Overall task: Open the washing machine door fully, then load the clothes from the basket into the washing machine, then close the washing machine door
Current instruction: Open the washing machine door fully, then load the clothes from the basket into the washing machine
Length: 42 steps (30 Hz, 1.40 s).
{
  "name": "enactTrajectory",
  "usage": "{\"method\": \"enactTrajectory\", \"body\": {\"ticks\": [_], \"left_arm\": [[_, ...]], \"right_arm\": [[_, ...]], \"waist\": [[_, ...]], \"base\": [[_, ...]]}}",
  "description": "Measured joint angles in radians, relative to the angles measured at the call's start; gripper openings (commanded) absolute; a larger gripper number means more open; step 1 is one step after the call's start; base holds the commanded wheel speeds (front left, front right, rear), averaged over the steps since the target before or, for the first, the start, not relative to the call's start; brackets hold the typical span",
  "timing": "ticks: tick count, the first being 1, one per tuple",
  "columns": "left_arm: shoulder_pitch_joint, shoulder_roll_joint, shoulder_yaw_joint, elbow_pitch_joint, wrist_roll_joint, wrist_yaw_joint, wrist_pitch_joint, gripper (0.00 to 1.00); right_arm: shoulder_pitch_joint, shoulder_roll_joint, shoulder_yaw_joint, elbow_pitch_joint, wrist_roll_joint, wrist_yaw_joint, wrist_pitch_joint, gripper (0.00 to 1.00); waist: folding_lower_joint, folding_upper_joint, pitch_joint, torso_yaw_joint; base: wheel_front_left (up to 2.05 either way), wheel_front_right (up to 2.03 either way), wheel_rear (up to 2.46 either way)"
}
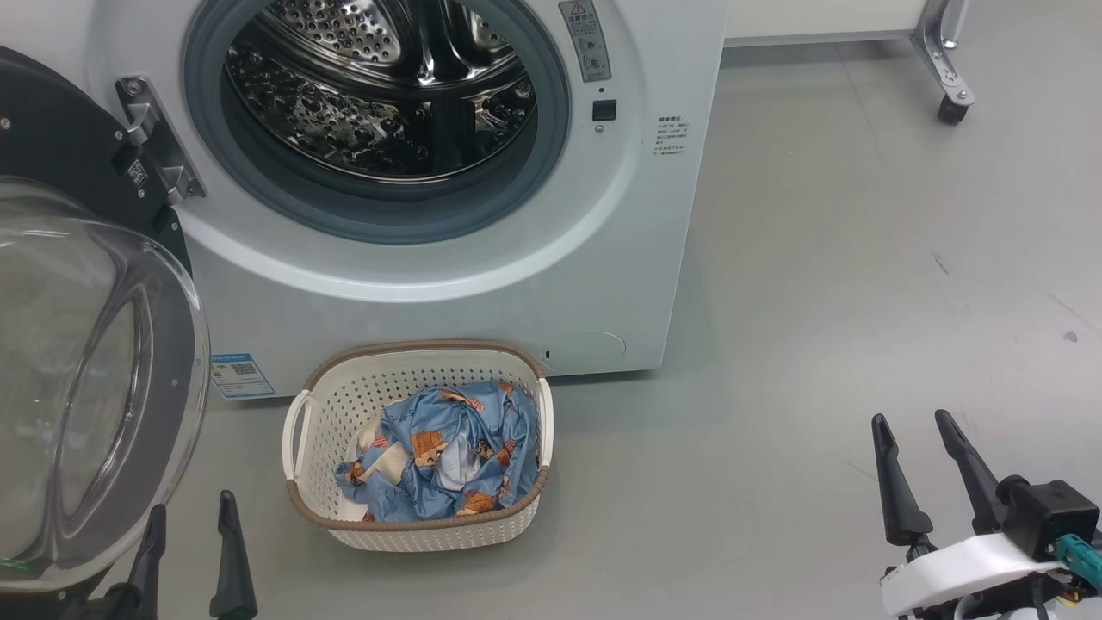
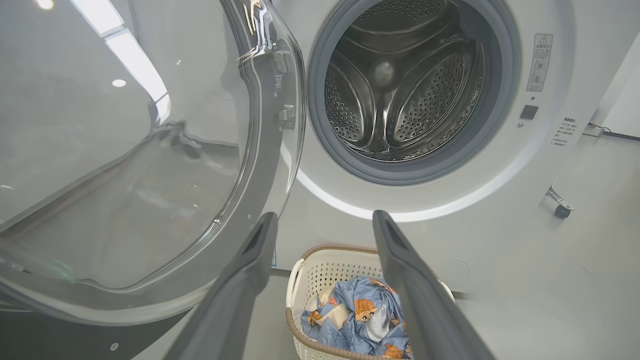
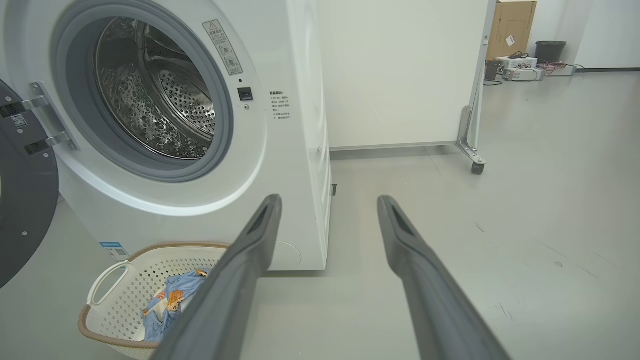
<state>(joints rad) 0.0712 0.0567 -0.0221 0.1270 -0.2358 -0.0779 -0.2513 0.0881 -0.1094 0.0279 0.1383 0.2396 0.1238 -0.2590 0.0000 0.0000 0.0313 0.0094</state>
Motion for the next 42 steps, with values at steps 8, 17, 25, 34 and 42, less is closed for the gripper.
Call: {"method": "enactTrajectory", "body": {"ticks": [8, 17, 25, 34, 42], "left_arm": [[0.011, -0.001, -0.014, 0.026, 0.016, -0.008, 0.000, 1.00], [0.023, -0.002, -0.015, 0.029, 0.016, -0.014, 0.000, 1.00], [0.023, -0.003, -0.011, 0.025, 0.016, -0.015, 0.000, 1.00], [0.021, -0.006, 0.012, 0.011, 0.019, -0.015, 0.000, 1.00], [0.020, -0.007, 0.013, 0.006, 0.030, -0.014, 0.000, 1.00]], "right_arm": [[0.000, 0.000, 0.001, 0.000, 0.000, 0.000, 0.000, 1.00], [0.001, 0.000, 0.001, 0.000, 0.000, 0.000, 0.000, 1.00], [0.001, 0.000, 0.000, 0.000, 0.000, 0.000, 0.000, 1.00], [0.001, 0.000, 0.000, -0.001, 0.000, 0.000, 0.000, 1.00], [0.001, 0.000, 0.000, -0.001, 0.000, 0.000, 0.000, 1.00]], "waist": [[0.0000, 0.0000, -0.001, 0.000], [0.0000, 0.0000, 0.003, 0.000], [0.0000, 0.0000, 0.008, 0.003], [0.0000, 0.0000, 0.017, 0.007], [0.0000, 0.0000, 0.025, 0.008]], "base": [[0.05, -0.05, 0.00], [0.37, -0.37, 0.00], [0.69, -0.69, 0.00], [0.97, -0.97, 0.00], [0.72, -0.72, 0.00]]}}
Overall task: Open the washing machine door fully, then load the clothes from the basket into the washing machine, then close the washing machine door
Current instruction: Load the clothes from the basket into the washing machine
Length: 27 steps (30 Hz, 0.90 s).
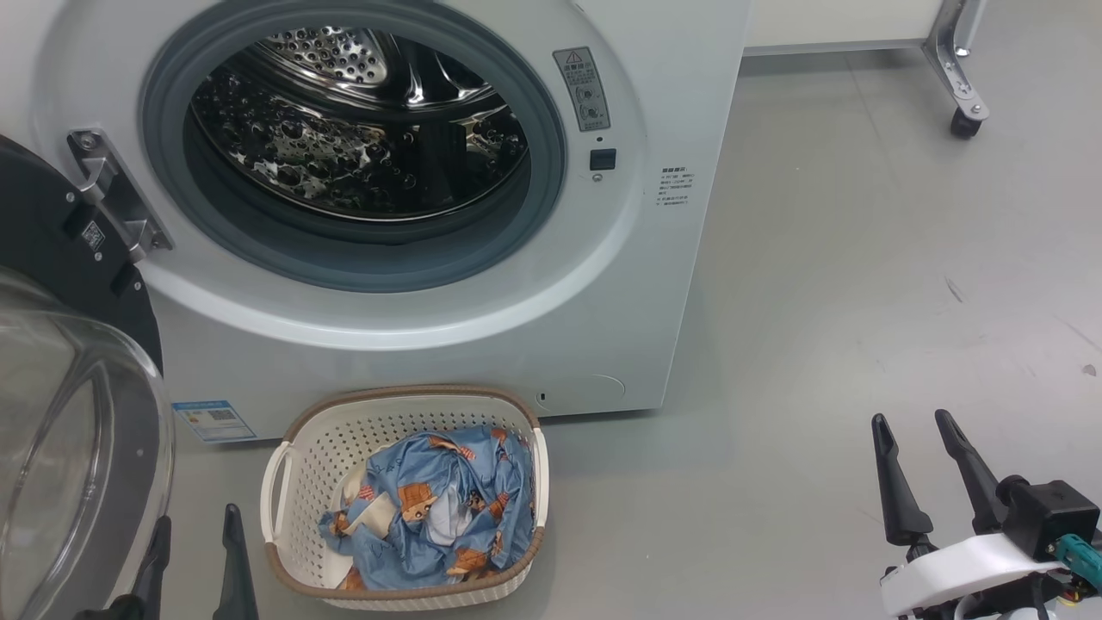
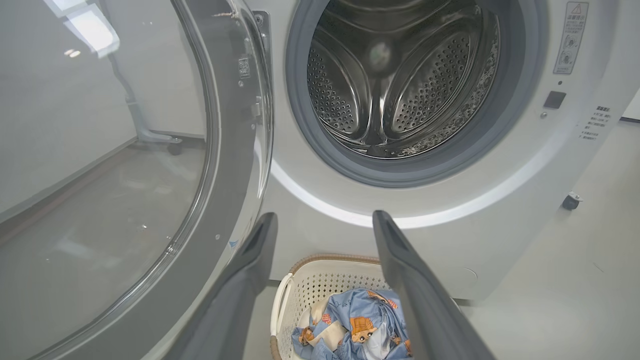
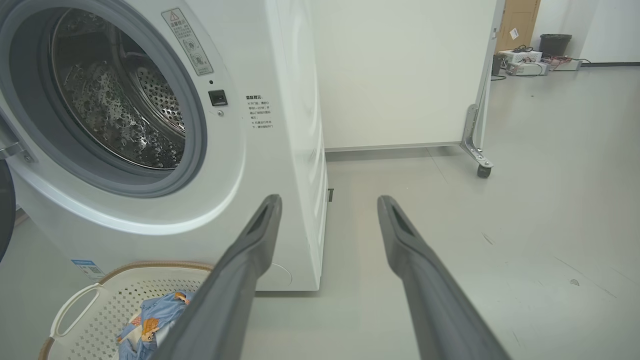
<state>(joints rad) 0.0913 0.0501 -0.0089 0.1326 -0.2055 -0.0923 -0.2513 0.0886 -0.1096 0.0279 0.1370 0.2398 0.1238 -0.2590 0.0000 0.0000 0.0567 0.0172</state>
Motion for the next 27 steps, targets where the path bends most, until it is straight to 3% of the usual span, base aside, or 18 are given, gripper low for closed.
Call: {"method": "enactTrajectory", "body": {"ticks": [27], "left_arm": [[0.000, -0.001, 0.001, -0.011, 0.018, -0.001, 0.000, 1.00]], "right_arm": [[-0.001, 0.002, 0.009, 0.000, 0.000, 0.000, 0.000, 1.00]], "waist": [[0.0000, 0.0000, 0.015, -0.003]], "base": [[0.14, -0.14, 0.00]]}}
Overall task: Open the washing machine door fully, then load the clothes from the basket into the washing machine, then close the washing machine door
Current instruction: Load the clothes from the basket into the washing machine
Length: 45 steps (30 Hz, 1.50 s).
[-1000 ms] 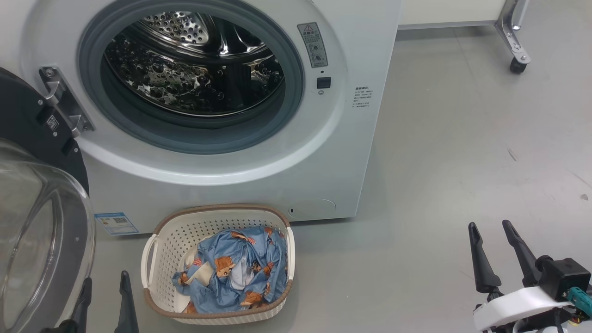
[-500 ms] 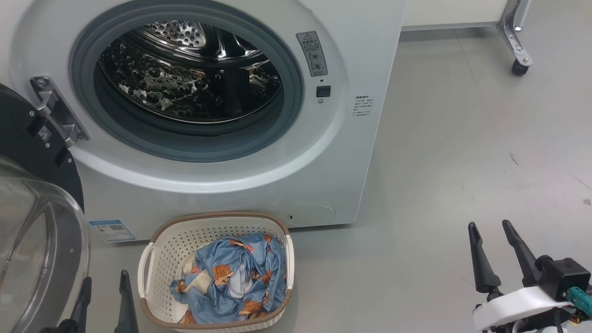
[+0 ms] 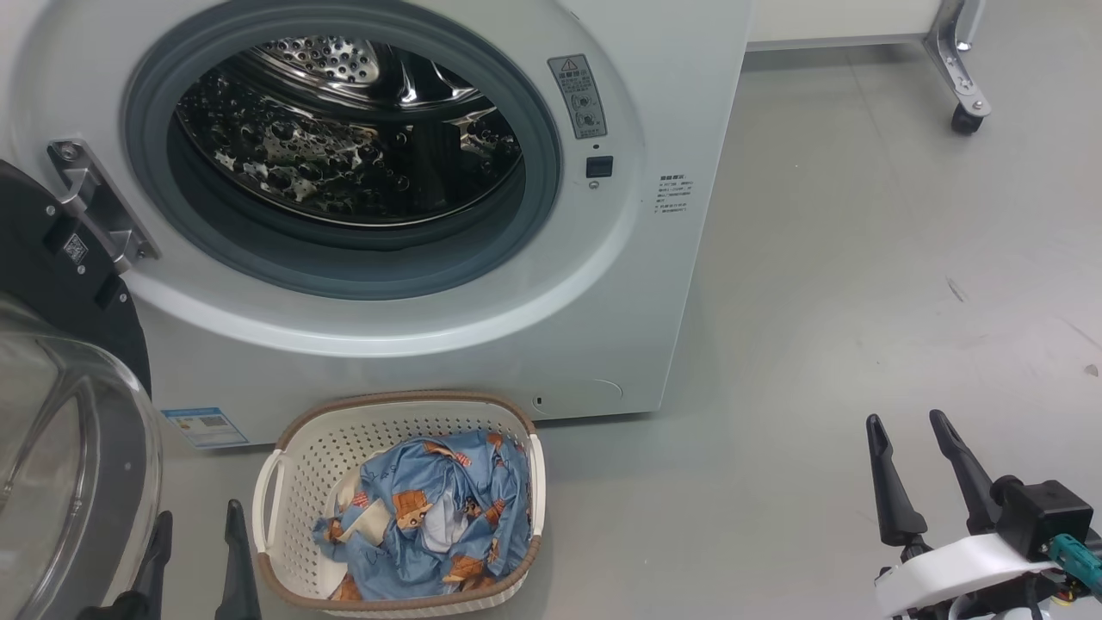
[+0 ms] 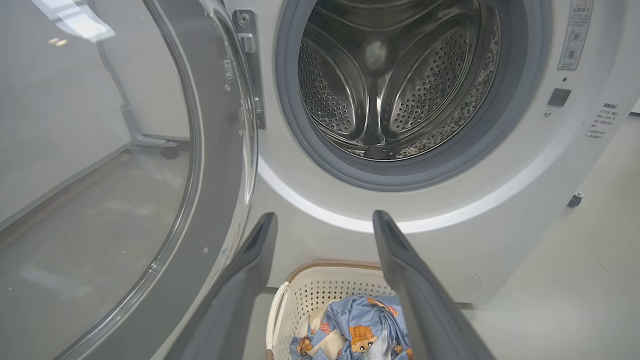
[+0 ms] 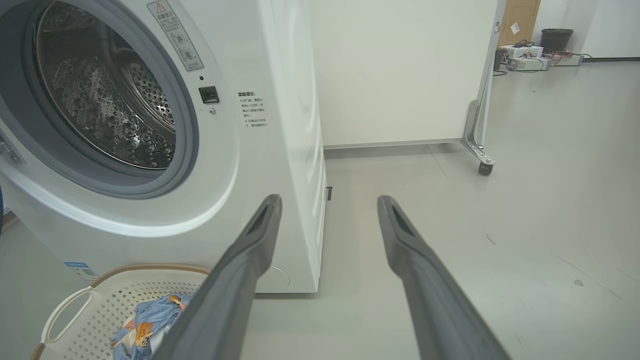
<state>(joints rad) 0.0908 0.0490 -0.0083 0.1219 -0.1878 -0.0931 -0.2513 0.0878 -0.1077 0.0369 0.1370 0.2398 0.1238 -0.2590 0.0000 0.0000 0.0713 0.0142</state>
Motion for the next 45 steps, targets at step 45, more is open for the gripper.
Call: {"method": "enactTrajectory", "body": {"ticks": [45], "left_arm": [[-0.298, 0.084, -0.061, 0.251, -0.065, -0.024, 0.221, 1.00]], "right_arm": [[-0.238, 0.038, 0.070, -0.038, 0.007, 0.000, 0.000, 1.00]], "waist": [[0.0000, 0.0000, 0.374, -0.207]], "base": [[0.00, 0.00, 0.00]]}}
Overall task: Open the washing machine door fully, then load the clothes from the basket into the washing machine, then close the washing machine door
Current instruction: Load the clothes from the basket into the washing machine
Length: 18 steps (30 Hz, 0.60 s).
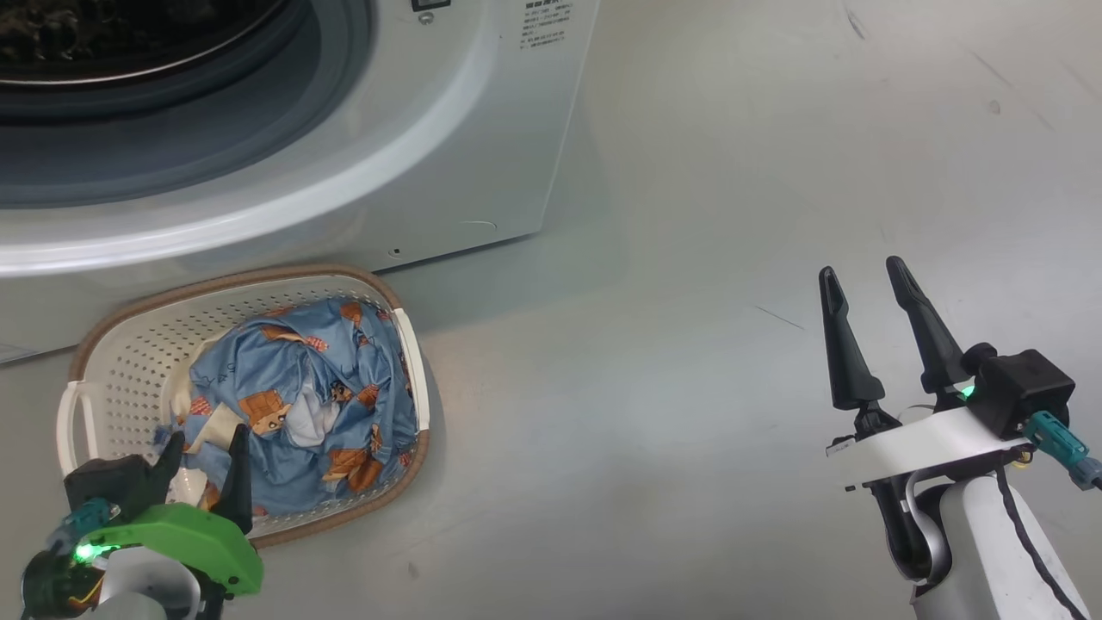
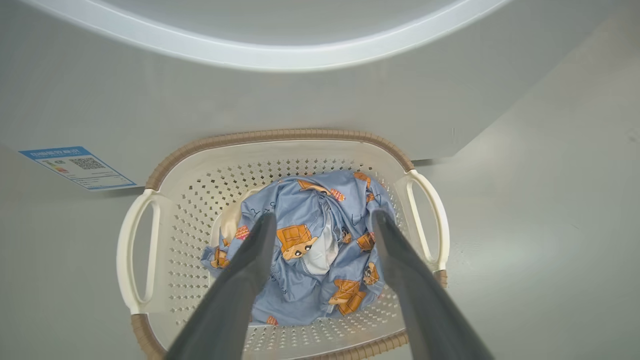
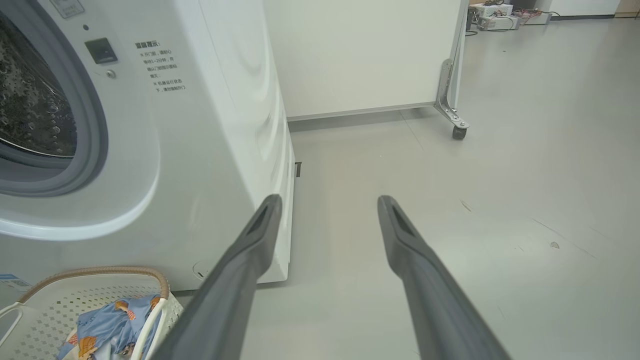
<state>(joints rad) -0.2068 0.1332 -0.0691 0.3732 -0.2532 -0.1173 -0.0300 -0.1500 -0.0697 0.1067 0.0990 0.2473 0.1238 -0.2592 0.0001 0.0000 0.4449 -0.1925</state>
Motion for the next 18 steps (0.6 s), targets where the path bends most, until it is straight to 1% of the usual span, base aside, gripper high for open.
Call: {"method": "enactTrajectory", "body": {"ticks": [8, 18], "left_arm": [[-0.062, 0.010, -0.002, 0.085, -0.008, 0.000, 0.036, 1.00], [-0.197, 0.026, 0.009, 0.168, -0.028, 0.000, 0.073, 1.00]], "right_arm": [[-0.016, 0.000, 0.000, 0.000, 0.000, 0.000, 0.000, 1.00], [-0.061, -0.012, -0.002, -0.024, -0.001, 0.000, 0.000, 1.00]], "waist": [[0.0000, 0.0000, 0.052, -0.030], [0.0001, 0.0000, 0.138, -0.039]], "base": [[0.00, 0.00, 0.00], [0.00, 0.00, 0.00]]}}
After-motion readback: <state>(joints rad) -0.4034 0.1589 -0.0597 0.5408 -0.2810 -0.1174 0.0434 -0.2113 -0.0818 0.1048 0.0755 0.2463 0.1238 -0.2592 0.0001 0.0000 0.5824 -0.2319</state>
